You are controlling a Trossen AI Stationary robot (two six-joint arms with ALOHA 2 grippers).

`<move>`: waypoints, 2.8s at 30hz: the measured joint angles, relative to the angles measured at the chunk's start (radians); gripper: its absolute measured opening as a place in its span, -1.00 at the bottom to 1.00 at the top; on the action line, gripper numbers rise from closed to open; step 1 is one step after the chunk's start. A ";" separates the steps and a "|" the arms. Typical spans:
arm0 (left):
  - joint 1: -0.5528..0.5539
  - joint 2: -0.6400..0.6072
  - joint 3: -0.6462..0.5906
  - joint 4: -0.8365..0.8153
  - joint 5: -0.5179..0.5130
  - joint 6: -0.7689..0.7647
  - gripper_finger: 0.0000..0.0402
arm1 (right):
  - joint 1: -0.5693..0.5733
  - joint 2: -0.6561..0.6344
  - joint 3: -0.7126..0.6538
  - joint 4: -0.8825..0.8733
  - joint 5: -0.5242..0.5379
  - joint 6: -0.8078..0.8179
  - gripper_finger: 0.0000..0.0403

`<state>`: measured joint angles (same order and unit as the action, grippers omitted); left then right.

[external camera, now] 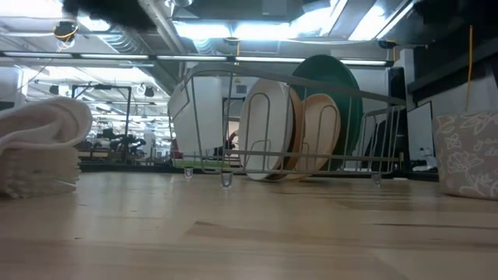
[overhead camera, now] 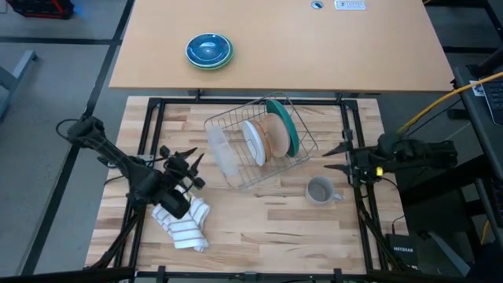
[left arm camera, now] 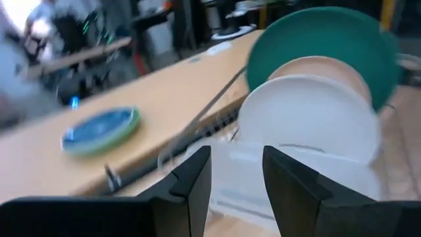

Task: Sort dishes
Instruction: Return to Home Position

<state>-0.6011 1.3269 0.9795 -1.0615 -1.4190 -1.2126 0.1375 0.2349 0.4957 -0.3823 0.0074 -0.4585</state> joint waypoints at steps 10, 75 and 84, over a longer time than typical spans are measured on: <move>0.142 0.007 -0.270 0.625 0.036 -0.046 -0.37 | 0.000 -0.094 -0.092 0.042 0.095 0.068 -0.18; 0.459 -1.316 -0.925 0.994 0.937 0.976 -0.37 | 0.000 -0.231 -0.204 -0.055 0.272 0.248 -0.18; 0.459 -1.316 -0.925 0.993 0.937 0.988 -0.37 | 0.000 -0.231 -0.356 0.116 0.271 0.215 -0.18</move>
<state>-0.1421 0.0113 0.0544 -0.0689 -0.4824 -0.2247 0.1371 0.0040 0.1398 -0.2665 0.2779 -0.2439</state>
